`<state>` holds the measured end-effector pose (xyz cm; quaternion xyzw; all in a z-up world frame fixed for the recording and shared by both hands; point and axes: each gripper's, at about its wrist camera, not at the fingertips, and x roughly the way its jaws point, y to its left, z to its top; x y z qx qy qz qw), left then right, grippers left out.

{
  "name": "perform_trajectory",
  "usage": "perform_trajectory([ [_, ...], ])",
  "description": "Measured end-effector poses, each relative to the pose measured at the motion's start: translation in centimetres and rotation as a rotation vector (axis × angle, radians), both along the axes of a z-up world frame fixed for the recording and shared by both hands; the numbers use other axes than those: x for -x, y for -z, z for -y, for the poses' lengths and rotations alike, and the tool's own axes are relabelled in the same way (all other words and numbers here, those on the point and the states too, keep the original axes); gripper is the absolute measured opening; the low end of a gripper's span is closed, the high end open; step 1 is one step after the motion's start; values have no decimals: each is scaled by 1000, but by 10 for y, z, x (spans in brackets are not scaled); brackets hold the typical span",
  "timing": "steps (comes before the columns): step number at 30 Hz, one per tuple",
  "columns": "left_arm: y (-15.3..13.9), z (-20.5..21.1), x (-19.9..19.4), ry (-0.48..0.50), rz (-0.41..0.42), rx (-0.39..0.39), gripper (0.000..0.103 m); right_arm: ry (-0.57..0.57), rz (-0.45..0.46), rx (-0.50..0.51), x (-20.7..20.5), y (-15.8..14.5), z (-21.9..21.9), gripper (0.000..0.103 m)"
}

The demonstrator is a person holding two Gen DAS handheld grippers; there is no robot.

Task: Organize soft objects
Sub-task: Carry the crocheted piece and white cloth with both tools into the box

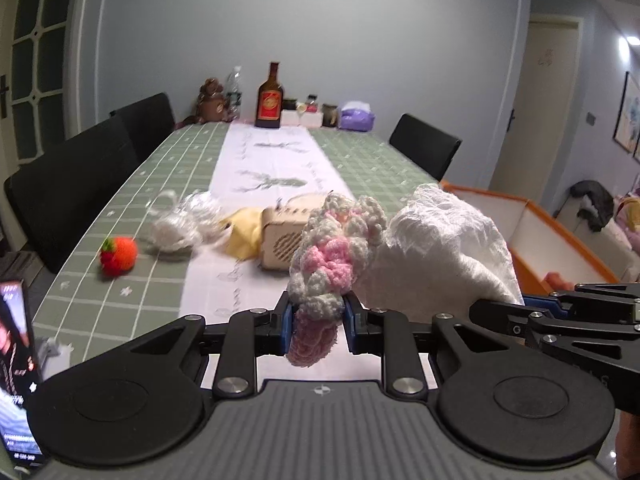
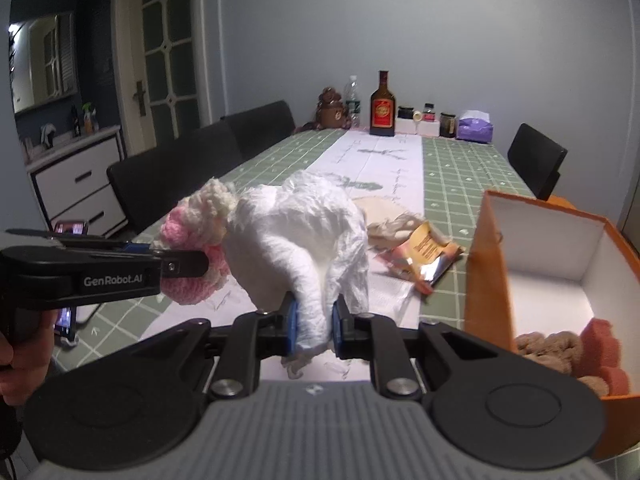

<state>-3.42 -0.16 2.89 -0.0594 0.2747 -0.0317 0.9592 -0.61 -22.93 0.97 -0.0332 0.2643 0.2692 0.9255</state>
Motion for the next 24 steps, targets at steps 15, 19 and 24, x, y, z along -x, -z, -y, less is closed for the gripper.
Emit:
perform_trajectory([
  [15,-63,126,-100,321,-1,53,28,286,-19,-65,-74,-58,131,16],
  [19,-55,164,-143,405,-129,10,28,312,-133,-55,-115,-50,159,16],
  [24,-34,199,-187,415,-278,-41,28,306,-291,-55,-165,-25,179,16],
])
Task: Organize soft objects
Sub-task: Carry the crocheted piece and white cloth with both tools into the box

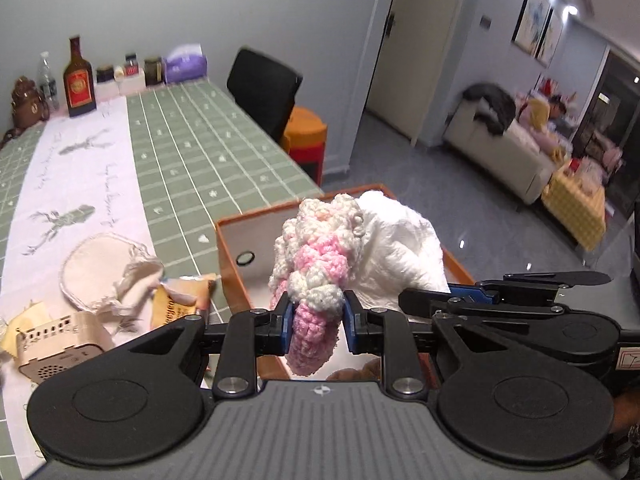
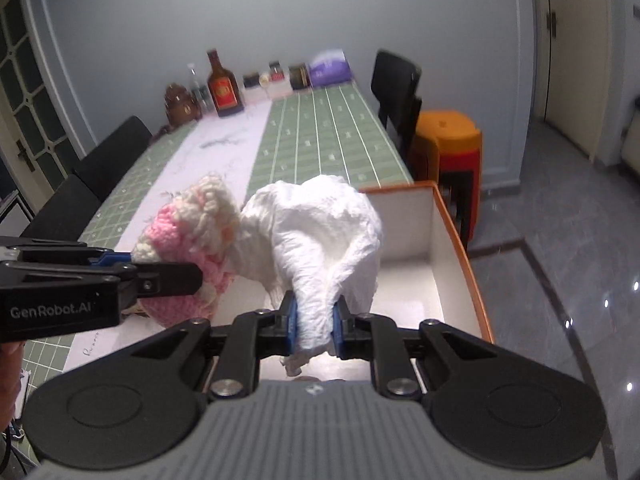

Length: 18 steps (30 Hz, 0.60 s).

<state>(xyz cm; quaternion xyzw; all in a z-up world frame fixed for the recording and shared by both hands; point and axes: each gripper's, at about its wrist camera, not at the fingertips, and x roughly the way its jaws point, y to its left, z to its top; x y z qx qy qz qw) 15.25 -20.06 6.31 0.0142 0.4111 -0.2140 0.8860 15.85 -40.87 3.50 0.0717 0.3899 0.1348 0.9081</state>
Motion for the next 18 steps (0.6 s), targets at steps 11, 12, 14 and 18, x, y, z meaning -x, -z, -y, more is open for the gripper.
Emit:
perform_trajectory([
  [11,49,24,-55,-25,-264,-131,28,-121,-229,19,-53,47,-4,15],
  [12,51,24,-57,-26,-273,-133,28,-132,-248,20,-56,51,-4,15],
  [14,51,25,-58,-26,-275,-141,30,-150,-275,22,-59,56,-6,16],
  [18,51,25,-59,-12,-289,-126,34,-188,-298,47,-62,62,-10,17],
])
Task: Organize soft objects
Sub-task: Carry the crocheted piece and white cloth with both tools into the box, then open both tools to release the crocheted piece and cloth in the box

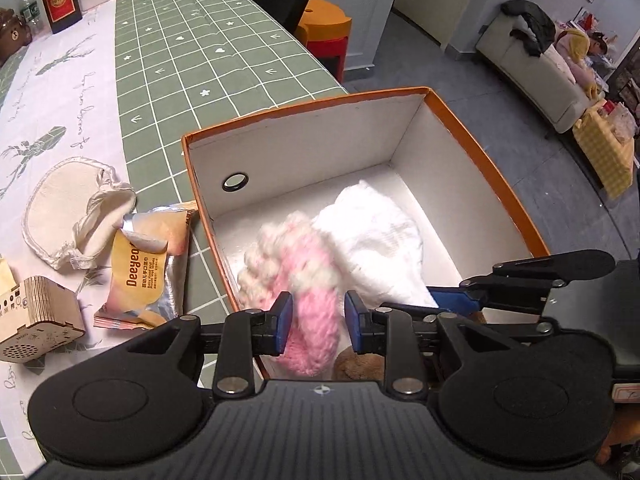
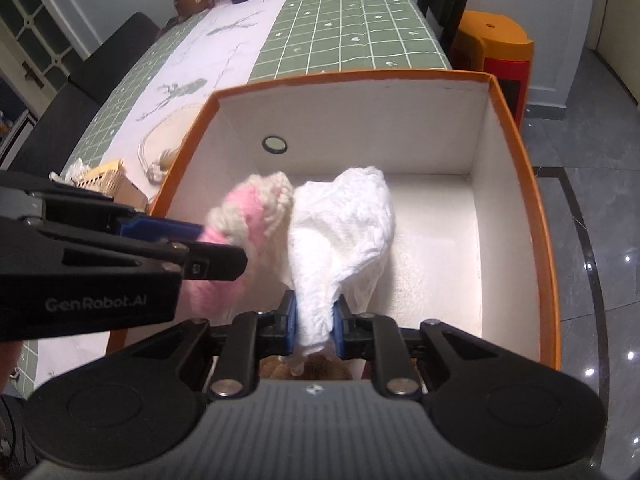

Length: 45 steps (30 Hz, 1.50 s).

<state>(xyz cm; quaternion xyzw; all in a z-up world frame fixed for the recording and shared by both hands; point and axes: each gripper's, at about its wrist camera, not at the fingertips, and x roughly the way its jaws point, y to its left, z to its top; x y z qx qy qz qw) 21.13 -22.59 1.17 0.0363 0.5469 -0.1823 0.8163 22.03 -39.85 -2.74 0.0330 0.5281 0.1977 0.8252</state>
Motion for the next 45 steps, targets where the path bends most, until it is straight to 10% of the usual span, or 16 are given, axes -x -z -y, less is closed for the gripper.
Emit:
perform_trajectory([
  [25,-49,-60,61,-16,190,90,36,37,207,134,46,-53,-34,62],
  [35,-70,-131,136,-39,515,88,36,-38,504,-11,130,-81,-98,65],
  [45,-28,-198,184,-176,584,71,36,-87,575,-100,169,-39,-172,78],
])
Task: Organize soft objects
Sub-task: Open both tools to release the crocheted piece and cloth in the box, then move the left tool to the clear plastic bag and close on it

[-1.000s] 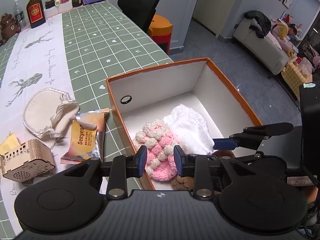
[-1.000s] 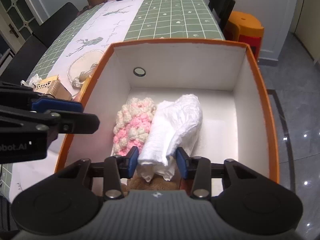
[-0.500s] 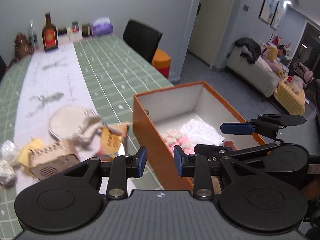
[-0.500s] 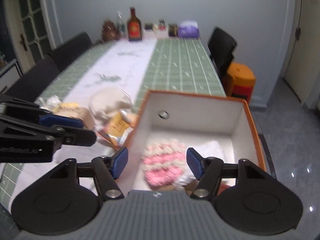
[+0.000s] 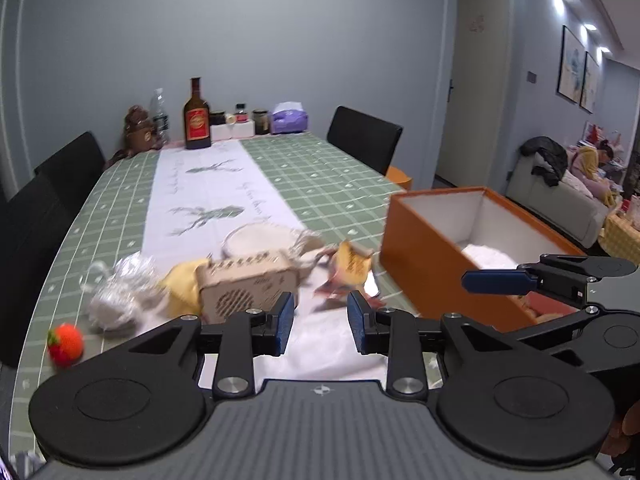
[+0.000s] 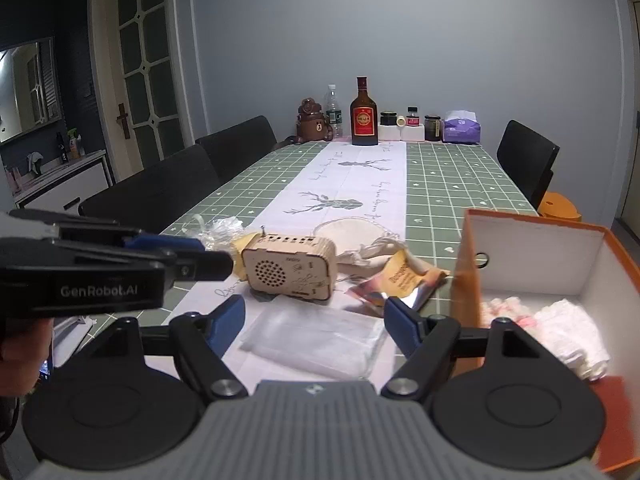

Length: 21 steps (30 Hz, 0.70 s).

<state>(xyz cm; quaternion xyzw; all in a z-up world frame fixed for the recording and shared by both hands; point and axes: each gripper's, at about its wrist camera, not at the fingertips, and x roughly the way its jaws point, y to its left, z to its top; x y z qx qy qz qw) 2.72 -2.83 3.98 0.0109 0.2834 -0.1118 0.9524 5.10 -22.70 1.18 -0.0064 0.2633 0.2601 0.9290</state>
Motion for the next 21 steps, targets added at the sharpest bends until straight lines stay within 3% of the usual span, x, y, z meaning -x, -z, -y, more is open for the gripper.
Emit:
perform_trajectory([
  [8,41,-33,-4,-48,-66,5,37,38,-23,119,-9,52,-29,81],
  [12,52,-43,-8,-82,-77,5,45,57,-62,114,-25,62,-28,81],
  [15,60,-51,-12,-115,-91,-9,47,38,-81,124,-34,67,-33,88],
  [18,63,-59,-20,-158,-74,-80,59,17,-94,150,-42,72,-42,88],
  [21,63,-63,-34,-220,-38,-216,63,17,-116,162,-56,76,-51,88],
])
